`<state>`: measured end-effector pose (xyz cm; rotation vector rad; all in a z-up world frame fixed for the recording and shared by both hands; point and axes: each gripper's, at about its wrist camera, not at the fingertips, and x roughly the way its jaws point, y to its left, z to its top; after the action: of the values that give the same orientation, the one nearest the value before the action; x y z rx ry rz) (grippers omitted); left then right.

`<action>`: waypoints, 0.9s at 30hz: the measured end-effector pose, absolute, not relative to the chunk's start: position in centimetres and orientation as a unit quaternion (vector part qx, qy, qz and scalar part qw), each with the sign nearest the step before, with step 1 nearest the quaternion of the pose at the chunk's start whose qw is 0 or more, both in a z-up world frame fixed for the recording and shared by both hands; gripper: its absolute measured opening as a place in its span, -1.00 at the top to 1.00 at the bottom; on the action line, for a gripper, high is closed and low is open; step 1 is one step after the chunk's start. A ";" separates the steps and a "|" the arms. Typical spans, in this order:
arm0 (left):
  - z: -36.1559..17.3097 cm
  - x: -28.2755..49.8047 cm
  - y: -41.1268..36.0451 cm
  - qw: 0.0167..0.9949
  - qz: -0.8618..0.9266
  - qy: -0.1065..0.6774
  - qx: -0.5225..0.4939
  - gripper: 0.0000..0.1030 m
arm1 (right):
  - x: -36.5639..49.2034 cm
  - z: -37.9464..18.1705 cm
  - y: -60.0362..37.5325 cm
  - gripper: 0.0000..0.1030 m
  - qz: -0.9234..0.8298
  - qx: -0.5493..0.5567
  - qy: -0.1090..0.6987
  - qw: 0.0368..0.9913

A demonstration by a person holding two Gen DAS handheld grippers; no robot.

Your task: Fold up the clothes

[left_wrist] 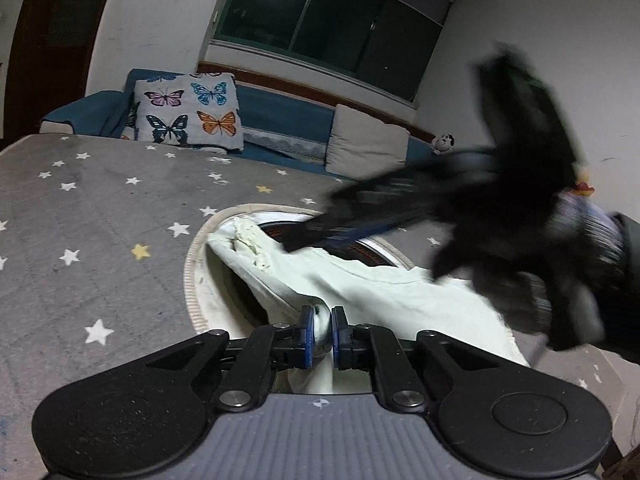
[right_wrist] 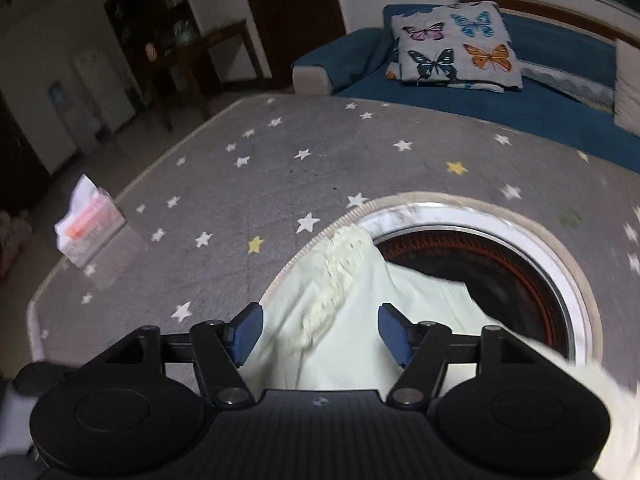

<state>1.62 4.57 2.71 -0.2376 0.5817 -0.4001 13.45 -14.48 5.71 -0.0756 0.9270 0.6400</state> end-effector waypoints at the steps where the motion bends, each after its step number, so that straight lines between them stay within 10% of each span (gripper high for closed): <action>1: 2.8 1.6 4.5 0.931 -0.198 0.283 -0.117 0.82 | 13.8 5.5 -13.6 -0.27 0.305 -0.049 0.443 0.842; 9: 3.2 1.6 3.1 0.926 -0.223 0.279 -0.121 0.82 | 15.5 3.5 -8.3 -0.24 0.288 -0.161 0.441 0.834; 16: 3.7 1.5 1.8 0.921 -0.243 0.278 -0.120 0.82 | 15.9 3.1 -10.6 0.69 0.266 -0.140 0.443 0.845; 27: 5.7 0.7 -4.7 0.907 -0.315 0.266 -0.087 0.82 | 13.8 7.4 -23.5 0.77 0.244 0.020 0.399 0.884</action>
<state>0.66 -4.72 5.75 -0.1795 0.5500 -0.6503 13.75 -23.47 7.38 0.0408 0.8301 0.5069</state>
